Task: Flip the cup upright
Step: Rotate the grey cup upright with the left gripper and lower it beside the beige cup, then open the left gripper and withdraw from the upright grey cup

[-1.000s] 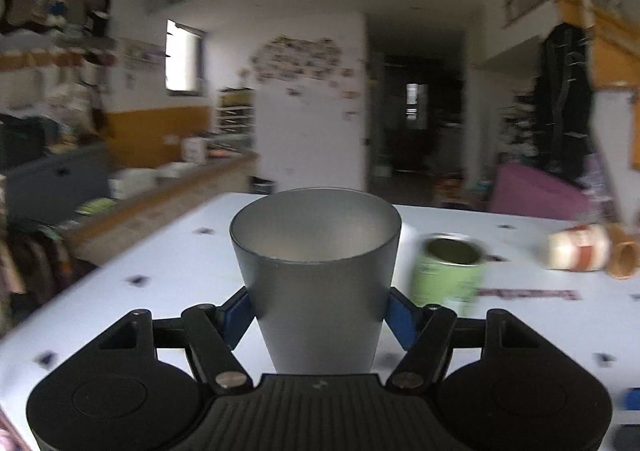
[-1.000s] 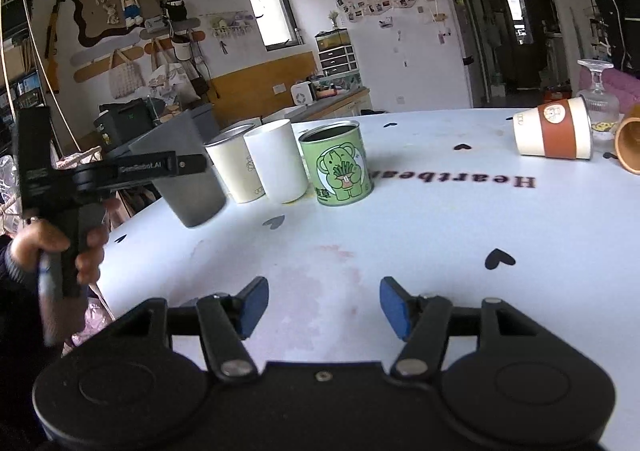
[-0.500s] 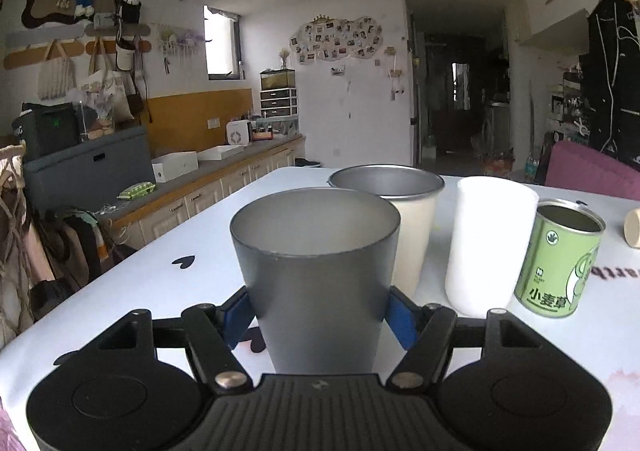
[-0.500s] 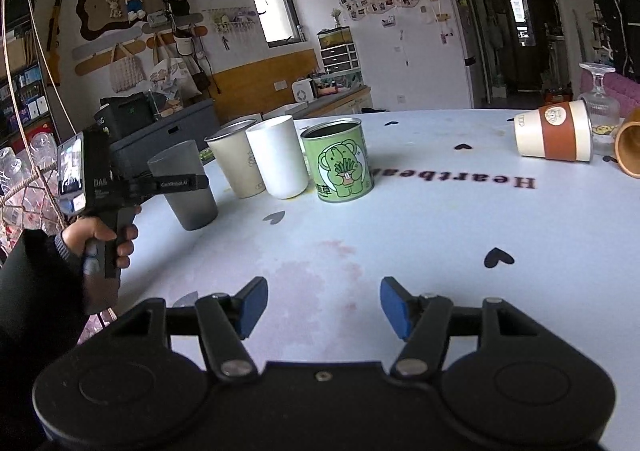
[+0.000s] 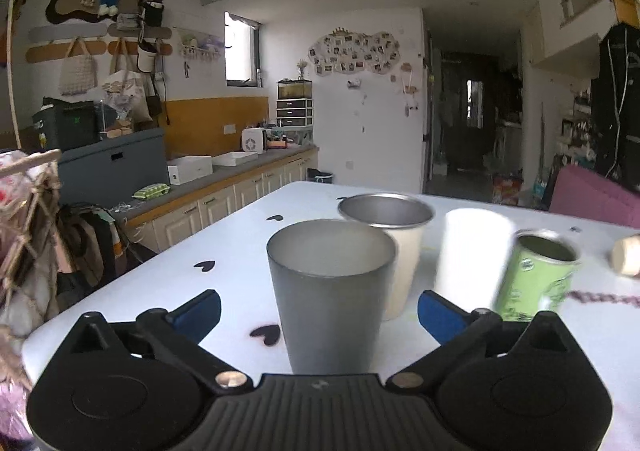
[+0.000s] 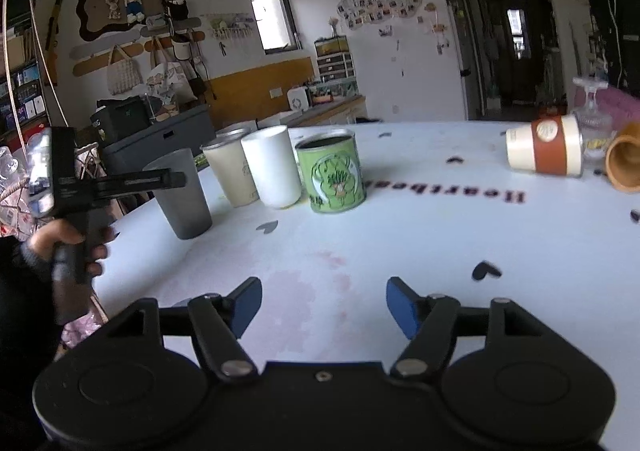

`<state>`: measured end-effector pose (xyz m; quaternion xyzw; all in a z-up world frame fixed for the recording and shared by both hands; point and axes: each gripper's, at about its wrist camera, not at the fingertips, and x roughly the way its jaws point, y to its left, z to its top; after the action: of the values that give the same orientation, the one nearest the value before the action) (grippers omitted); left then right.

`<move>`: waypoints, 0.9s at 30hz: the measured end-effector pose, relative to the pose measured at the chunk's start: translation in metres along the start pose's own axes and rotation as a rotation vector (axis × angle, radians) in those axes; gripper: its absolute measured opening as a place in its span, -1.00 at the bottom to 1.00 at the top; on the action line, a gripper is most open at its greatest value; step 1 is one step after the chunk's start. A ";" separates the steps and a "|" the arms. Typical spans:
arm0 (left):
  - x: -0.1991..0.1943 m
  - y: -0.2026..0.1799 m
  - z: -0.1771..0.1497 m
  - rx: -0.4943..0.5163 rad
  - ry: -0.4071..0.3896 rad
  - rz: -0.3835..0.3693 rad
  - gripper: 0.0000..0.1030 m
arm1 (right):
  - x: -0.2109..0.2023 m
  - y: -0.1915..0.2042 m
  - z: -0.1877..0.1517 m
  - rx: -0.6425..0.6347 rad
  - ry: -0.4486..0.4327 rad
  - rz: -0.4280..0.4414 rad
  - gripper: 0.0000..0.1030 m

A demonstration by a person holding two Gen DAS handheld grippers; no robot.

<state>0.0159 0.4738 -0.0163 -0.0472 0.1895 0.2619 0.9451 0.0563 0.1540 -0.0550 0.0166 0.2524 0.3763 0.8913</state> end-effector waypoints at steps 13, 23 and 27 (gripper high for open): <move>-0.098 -0.039 -0.017 0.036 0.000 -0.095 1.00 | -0.027 0.004 0.018 -0.049 -0.106 -0.065 0.62; -0.118 -0.062 -0.041 0.075 0.025 -0.153 1.00 | -0.024 0.007 0.012 -0.089 -0.093 -0.145 0.86; -0.121 -0.067 -0.047 0.076 0.039 -0.164 1.00 | -0.025 0.005 0.011 -0.083 -0.092 -0.170 0.92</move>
<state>-0.0614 0.3498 -0.0145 -0.0320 0.2133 0.1751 0.9606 0.0435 0.1420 -0.0329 -0.0246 0.1958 0.3084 0.9306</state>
